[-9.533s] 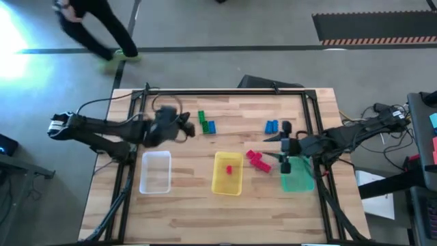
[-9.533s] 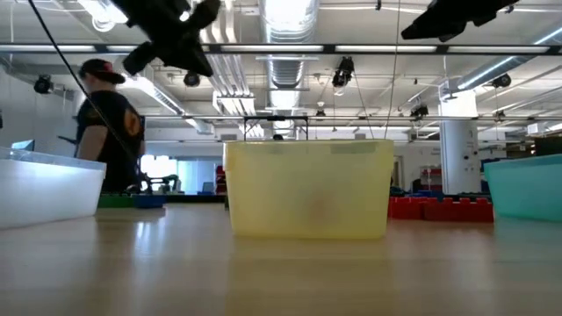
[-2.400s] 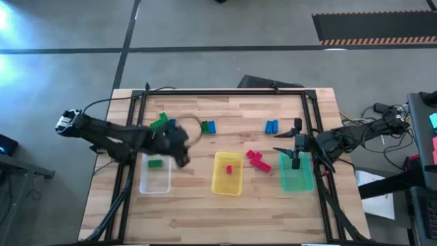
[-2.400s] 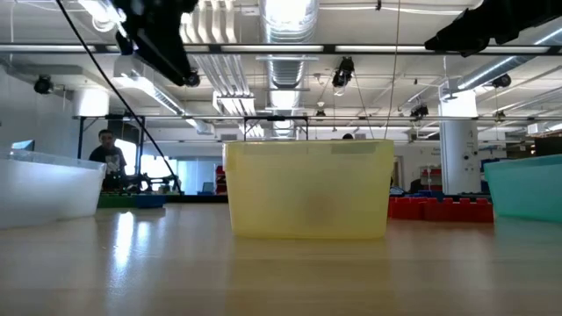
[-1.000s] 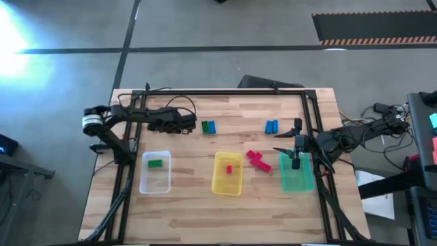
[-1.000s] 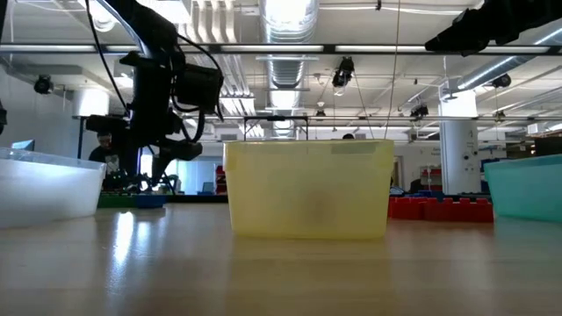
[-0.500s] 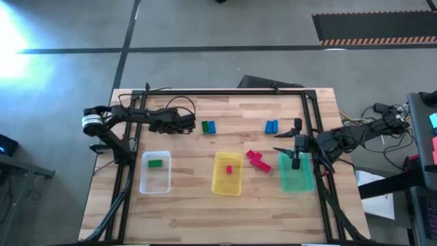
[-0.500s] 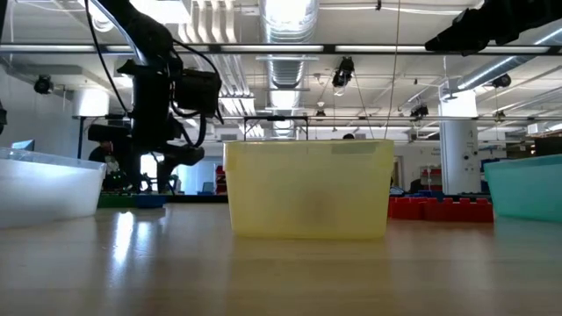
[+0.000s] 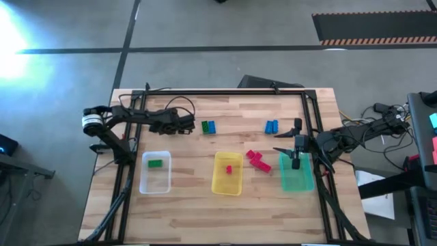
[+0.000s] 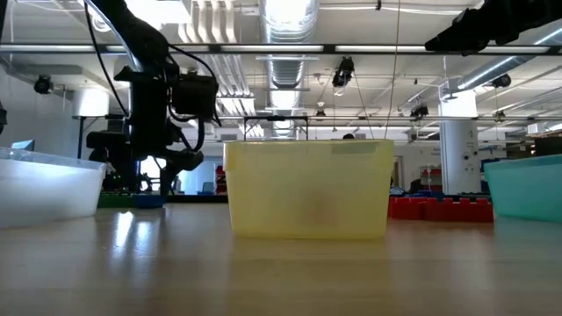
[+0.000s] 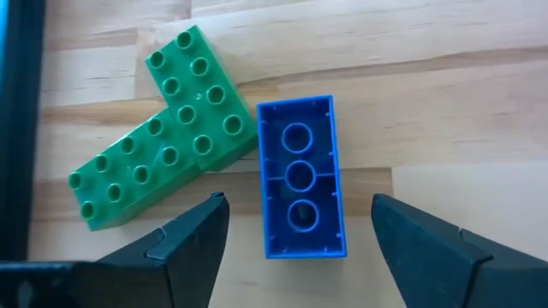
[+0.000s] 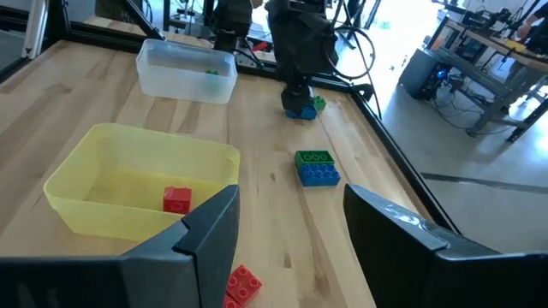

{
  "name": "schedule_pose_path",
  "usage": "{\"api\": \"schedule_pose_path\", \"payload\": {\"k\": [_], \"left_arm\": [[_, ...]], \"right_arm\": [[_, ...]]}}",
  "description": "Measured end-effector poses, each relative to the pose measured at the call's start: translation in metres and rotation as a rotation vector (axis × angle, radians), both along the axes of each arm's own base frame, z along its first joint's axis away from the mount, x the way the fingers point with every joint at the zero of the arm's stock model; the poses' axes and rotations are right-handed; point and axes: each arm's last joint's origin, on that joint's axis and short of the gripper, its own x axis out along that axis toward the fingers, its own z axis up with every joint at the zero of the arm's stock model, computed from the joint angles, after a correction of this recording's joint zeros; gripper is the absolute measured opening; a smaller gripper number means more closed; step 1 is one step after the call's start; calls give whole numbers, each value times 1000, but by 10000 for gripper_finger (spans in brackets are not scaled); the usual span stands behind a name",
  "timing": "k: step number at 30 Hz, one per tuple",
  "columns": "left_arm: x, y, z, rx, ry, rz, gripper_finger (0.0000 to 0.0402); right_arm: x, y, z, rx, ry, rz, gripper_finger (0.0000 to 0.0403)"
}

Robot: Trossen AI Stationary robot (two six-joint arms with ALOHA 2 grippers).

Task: Sort & place blocks by color
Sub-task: Put the blue game piece into the green bin

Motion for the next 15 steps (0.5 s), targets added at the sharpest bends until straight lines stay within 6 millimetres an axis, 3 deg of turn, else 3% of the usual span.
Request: {"api": "schedule_pose_path", "payload": {"k": [11,15], "left_arm": [[-4,-1,-13,27,-44,2,267],[-5,-2,-17,31,-58,8,245]], "right_arm": [[0,0,0,0,0,0,201],[0,0,0,0,1,0,201]]}}
